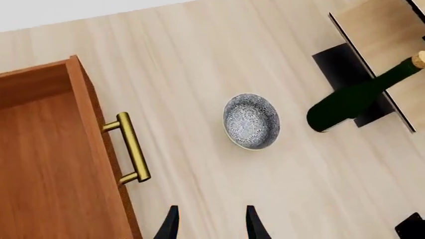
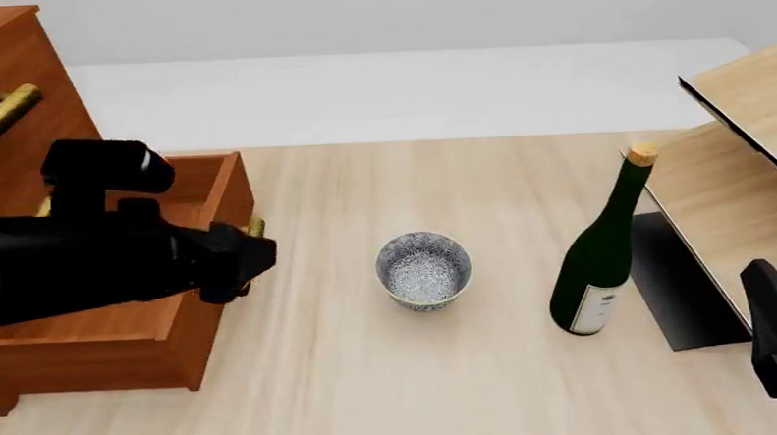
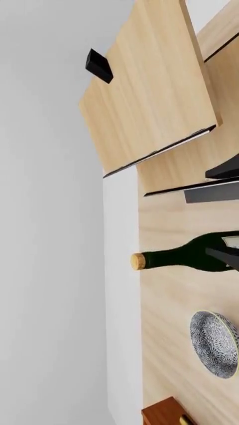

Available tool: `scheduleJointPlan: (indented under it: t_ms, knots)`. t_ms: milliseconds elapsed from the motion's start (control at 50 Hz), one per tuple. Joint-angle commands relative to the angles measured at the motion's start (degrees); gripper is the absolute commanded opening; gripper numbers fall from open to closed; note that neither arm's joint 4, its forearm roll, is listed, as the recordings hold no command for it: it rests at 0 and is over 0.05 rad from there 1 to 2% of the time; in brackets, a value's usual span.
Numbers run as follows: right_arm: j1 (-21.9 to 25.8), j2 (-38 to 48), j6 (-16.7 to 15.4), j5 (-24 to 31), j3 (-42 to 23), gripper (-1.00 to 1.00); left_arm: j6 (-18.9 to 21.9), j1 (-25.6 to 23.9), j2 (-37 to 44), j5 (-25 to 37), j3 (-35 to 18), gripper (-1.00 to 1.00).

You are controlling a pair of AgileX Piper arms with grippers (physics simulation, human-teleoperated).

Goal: Close the bottom drawer of the cabinet and open the top drawer.

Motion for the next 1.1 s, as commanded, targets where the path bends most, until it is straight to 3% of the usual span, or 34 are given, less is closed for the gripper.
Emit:
scheduleJointPlan:
  t_ms: [20, 40, 80, 320, 700, 1100]
  knots:
    - [0.01, -0.17, 0.04, 0.17, -0.04, 1.0, 0.56, -0.08, 3.35, 0.5, 1.3, 1.0]
    - [0.02, -0.18, 0.02, 0.18, -0.04, 1.0, 0.0, -0.78, 3.3, 0.09, 1.54, 1.0]
    - [0.01, -0.18, -0.01, 0.17, -0.04, 1.0, 3.04, 1.54, 3.67, 0.36, 2.35, 1.0]
    - [-0.08, -0.22, 0.01, 0.17, 0.01, 1.0, -0.07, 0.52, 7.16, -2.12, 5.07, 1.0]
    - [-0.1, -0.52, 0.14, 0.48, 0.0, 1.0, -1.71, 0.75, 10.37, -4.43, 7.65, 1.0]
    - [-0.04, -0.49, 0.14, 0.48, -0.02, 1.0, -3.09, 3.67, 12.44, -7.04, 10.52, 1.0]
